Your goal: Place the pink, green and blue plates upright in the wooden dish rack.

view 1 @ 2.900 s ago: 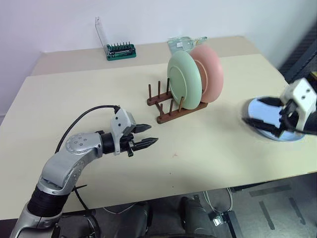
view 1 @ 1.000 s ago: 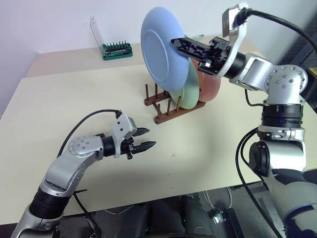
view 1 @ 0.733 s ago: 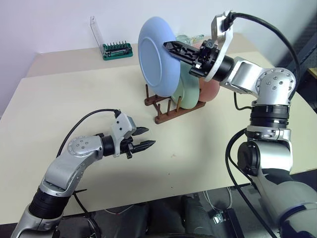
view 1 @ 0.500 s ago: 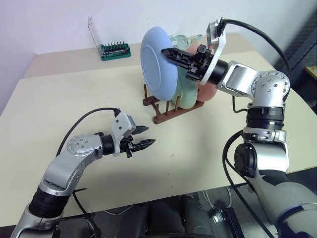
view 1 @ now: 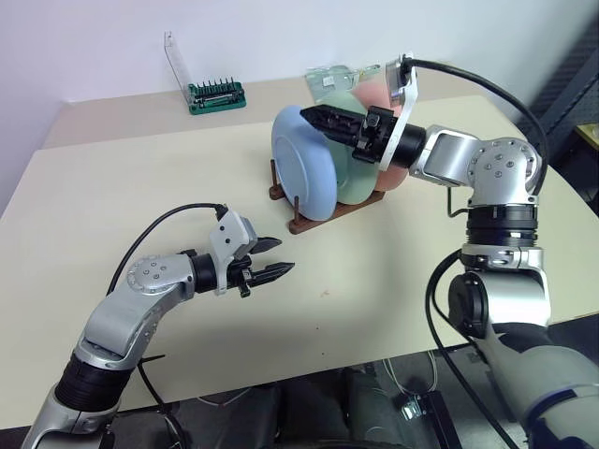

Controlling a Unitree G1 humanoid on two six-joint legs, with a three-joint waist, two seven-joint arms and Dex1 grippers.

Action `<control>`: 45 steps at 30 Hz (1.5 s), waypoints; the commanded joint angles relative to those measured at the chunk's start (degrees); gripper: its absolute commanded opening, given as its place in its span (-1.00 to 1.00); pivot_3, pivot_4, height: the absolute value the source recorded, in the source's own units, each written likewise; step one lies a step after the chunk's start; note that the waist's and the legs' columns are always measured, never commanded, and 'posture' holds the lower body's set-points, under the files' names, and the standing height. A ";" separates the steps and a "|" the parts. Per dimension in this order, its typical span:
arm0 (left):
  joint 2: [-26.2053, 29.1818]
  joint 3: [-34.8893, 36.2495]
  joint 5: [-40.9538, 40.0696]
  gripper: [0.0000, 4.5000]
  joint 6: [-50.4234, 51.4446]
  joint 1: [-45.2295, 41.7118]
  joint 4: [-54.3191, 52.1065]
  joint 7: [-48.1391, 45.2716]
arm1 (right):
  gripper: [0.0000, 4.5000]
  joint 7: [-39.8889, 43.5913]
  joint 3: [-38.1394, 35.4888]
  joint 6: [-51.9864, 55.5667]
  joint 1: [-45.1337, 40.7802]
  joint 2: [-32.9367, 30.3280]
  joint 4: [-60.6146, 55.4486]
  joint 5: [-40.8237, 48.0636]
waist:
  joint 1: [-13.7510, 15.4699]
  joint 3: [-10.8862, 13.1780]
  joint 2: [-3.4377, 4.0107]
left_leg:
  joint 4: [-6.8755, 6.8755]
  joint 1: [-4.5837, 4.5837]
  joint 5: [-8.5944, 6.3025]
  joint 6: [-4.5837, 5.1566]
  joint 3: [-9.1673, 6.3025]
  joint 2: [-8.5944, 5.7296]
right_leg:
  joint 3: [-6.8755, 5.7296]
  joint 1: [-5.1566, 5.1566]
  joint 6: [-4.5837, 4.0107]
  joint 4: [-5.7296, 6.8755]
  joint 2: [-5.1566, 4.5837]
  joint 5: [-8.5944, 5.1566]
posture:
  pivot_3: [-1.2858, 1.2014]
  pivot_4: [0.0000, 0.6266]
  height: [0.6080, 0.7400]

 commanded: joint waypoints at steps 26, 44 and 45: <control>-0.73 1.89 1.04 0.13 -3.27 0.41 3.12 -0.41 | -0.05 18.18 -1.86 -36.13 38.52 -30.76 -24.36 -31.20 | 1.15 -0.04 0.02 | 0.07 0.21 -0.03 0.04 0.35 0.06 | 0.11 0.16 0.01 -0.01 0.00 0.01 | 0.03 -0.52 1.00; -3.33 0.35 0.75 0.13 -2.63 1.59 -0.50 1.65 | -0.99 18.47 8.22 -50.69 26.67 -24.60 -13.91 -42.36 | 1.45 -0.03 -0.01 | 0.07 0.11 -0.03 0.04 0.25 0.02 | 0.08 0.10 0.02 -0.07 -0.02 0.01 | 0.03 -0.52 1.00; -3.49 0.25 0.73 0.13 -2.63 1.64 -0.55 1.70 | -0.99 18.67 8.14 -50.44 26.45 -24.35 -14.46 -42.13 | 1.45 -0.03 -0.01 | 0.07 0.11 -0.03 0.04 0.25 0.02 | 0.08 0.10 0.02 -0.07 -0.02 0.01 | 0.03 -0.52 1.00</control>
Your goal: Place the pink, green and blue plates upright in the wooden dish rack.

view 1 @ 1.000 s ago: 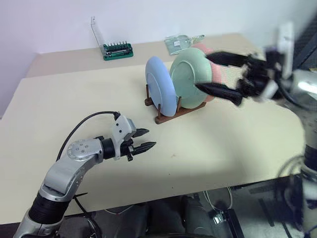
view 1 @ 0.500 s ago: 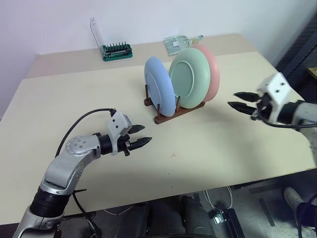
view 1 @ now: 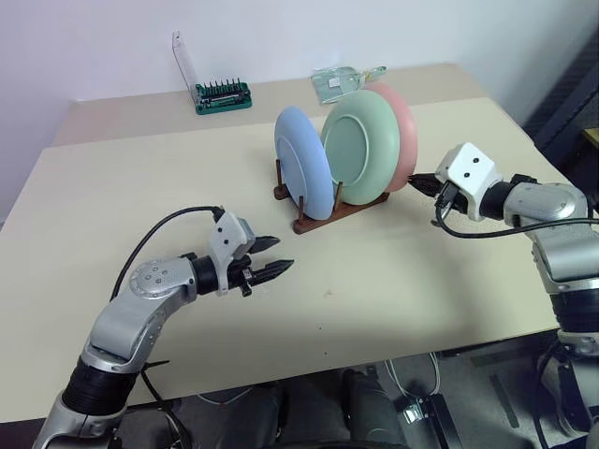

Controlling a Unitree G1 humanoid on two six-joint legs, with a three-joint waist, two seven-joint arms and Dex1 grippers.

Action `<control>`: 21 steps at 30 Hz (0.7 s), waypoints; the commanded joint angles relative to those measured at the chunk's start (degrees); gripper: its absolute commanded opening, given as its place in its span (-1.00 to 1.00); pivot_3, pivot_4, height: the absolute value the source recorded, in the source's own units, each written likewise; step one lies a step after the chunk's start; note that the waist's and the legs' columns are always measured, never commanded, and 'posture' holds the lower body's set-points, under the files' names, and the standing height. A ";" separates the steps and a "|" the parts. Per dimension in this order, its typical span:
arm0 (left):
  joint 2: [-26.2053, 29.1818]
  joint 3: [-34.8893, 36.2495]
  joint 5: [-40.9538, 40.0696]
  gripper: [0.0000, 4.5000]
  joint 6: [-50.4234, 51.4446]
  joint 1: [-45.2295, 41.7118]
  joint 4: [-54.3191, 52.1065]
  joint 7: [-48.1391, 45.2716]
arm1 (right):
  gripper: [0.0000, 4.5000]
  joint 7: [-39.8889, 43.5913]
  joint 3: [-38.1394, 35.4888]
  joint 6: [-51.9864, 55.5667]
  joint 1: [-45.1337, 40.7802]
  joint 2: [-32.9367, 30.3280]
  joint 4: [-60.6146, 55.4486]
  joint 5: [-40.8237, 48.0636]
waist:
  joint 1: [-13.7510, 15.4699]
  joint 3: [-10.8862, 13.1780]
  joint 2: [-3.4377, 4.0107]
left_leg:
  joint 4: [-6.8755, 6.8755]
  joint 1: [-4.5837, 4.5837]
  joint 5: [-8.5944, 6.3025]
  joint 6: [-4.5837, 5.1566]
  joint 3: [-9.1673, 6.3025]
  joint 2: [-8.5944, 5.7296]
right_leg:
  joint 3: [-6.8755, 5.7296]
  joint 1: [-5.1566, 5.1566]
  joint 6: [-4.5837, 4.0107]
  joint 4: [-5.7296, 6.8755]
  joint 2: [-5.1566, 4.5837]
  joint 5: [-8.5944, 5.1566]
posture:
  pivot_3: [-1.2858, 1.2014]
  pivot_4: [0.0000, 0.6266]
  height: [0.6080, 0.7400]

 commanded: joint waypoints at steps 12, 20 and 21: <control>-2.38 -1.78 0.50 0.13 -1.04 -0.11 -1.77 0.89 | -0.99 2.77 0.43 2.33 -4.89 2.66 -10.49 2.05 | 0.03 0.00 0.00 | 0.01 0.00 0.00 0.00 -0.01 0.00 | 0.00 0.00 0.00 0.00 0.00 0.00 | 0.03 -0.52 1.00; -2.10 -0.33 1.33 0.13 -1.86 0.77 -1.21 2.48 | -0.99 3.78 -8.45 4.16 2.38 -3.08 -11.57 4.31 | 0.42 0.00 0.00 | 0.01 -0.02 0.00 0.01 -0.06 -0.02 | -0.02 0.04 0.00 -0.03 -0.01 0.00 | 0.03 -0.52 1.00; -1.92 0.08 1.67 0.13 -2.05 0.92 -1.01 2.84 | -0.99 4.47 -11.00 5.43 4.25 -3.77 -12.25 6.41 | 0.42 0.00 0.00 | 0.01 -0.03 0.00 0.01 -0.06 -0.03 | -0.02 0.04 0.00 -0.03 -0.01 0.00 | 0.03 -0.52 1.00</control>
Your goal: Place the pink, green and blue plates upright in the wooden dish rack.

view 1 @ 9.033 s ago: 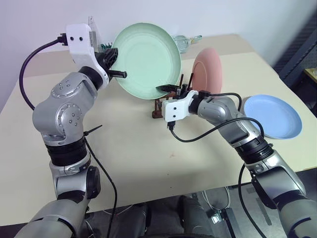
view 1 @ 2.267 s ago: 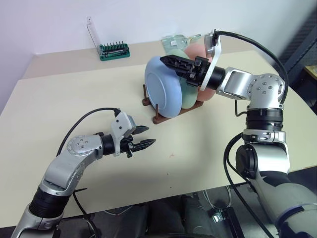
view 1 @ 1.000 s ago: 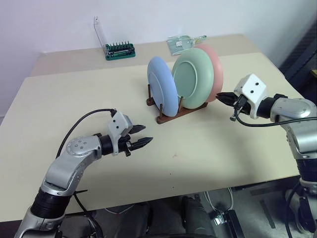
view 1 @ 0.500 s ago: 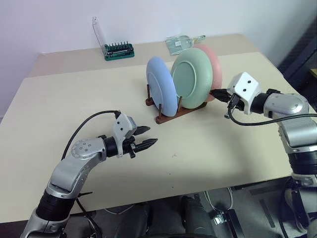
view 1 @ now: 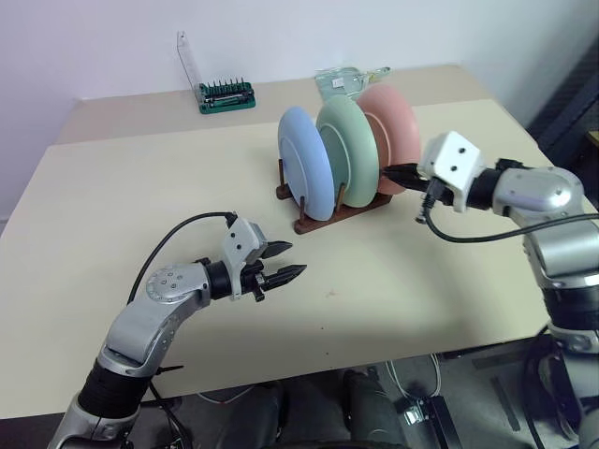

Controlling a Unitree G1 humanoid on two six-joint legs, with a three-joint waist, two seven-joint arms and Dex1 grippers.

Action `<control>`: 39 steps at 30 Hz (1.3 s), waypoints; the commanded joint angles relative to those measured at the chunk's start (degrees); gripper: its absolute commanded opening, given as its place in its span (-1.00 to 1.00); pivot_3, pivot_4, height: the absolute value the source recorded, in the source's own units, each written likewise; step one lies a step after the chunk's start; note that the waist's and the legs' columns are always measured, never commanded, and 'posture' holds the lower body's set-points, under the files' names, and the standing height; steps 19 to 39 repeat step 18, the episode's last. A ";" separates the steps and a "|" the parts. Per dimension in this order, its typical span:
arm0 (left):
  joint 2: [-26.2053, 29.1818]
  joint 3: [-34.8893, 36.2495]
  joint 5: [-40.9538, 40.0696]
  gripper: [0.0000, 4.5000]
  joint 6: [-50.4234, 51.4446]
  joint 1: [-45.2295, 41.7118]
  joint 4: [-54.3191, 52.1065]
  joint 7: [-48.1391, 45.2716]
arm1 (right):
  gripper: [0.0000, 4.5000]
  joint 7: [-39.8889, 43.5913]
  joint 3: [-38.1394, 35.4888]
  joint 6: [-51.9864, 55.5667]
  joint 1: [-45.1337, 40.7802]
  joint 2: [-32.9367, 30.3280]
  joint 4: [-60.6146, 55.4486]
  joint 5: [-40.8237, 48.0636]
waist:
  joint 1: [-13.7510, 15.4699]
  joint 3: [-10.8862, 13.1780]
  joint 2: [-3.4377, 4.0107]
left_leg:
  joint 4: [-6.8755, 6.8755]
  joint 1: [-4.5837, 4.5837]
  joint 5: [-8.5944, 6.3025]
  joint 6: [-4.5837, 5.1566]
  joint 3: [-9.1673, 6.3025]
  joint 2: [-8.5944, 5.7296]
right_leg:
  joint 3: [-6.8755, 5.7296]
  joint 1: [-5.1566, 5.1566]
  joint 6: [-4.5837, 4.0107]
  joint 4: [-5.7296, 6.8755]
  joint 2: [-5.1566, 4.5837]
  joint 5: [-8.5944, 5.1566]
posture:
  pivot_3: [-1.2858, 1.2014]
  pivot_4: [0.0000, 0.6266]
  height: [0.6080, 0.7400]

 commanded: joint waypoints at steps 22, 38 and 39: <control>4.87 16.72 7.68 0.13 -11.13 3.50 12.97 7.04 | -0.99 -0.57 -23.23 4.67 24.41 0.78 -1.91 12.46 | -0.26 -0.04 0.04 | -0.01 0.12 -0.01 0.02 0.12 0.04 | 0.07 0.06 0.00 0.06 0.00 0.01 | 0.03 -0.52 1.00; 4.87 16.72 7.68 0.13 -11.13 3.50 12.97 7.04 | -0.99 -0.57 -23.23 4.67 24.41 0.78 -1.91 12.46 | -0.26 -0.04 0.04 | -0.01 0.12 -0.01 0.02 0.12 0.04 | 0.07 0.06 0.00 0.06 0.00 0.01 | 0.03 -0.52 1.00; 4.87 16.72 7.68 0.13 -11.13 3.50 12.97 7.04 | -0.99 -0.57 -23.23 4.67 24.41 0.78 -1.91 12.46 | -0.26 -0.04 0.04 | -0.01 0.12 -0.01 0.02 0.12 0.04 | 0.07 0.06 0.00 0.06 0.00 0.01 | 0.03 -0.52 1.00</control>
